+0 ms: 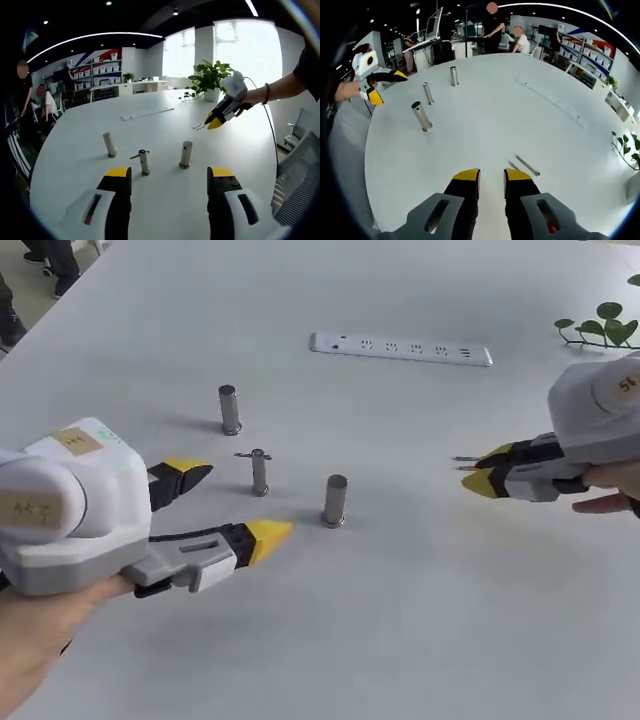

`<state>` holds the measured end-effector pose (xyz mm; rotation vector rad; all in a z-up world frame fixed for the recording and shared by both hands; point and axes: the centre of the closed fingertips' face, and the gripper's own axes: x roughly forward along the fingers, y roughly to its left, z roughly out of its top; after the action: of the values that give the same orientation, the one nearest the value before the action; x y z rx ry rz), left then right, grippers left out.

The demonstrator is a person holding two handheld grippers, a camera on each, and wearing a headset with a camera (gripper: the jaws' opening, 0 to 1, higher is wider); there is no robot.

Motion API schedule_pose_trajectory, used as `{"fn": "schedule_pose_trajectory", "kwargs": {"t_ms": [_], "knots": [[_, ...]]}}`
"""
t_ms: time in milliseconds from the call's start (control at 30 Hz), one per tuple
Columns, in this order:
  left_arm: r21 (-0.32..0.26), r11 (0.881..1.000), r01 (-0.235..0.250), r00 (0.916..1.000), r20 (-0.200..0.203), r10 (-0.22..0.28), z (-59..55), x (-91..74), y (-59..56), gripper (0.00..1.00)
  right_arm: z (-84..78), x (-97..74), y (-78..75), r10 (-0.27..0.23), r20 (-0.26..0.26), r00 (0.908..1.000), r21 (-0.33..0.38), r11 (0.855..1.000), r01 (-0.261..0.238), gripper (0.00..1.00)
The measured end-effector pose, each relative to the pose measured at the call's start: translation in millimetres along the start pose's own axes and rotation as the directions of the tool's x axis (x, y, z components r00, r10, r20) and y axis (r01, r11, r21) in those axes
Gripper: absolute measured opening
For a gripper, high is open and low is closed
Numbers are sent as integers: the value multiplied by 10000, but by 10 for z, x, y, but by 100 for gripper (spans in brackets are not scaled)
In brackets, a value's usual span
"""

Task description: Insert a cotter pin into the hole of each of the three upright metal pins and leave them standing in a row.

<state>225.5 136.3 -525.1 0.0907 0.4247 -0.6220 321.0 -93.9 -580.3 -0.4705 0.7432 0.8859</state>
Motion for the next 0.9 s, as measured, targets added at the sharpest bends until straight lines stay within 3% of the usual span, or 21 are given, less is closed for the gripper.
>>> {"fn": "schedule_pose_trajectory", "kwargs": {"t_ms": [133,567,767,900], "knots": [[4,10000,66,9999,-156,-66,-60,-28,-10,56,-143,56,-173,-396,-299,9988,-170,9991,391,11],[-77,9999,72,9985,-539,-76,-193,-107,-58,53,-249,122,-384,-828,-990,9916,-712,9946,760,13],[3,9998,195,9986,-487,-194,-181,-109,-72,53,-225,145,-440,-791,-1084,9910,-674,9951,720,15],[121,9997,219,9977,-642,-210,-208,-104,-65,52,-251,157,-448,-378,-1287,9910,-280,9990,345,14]]}}
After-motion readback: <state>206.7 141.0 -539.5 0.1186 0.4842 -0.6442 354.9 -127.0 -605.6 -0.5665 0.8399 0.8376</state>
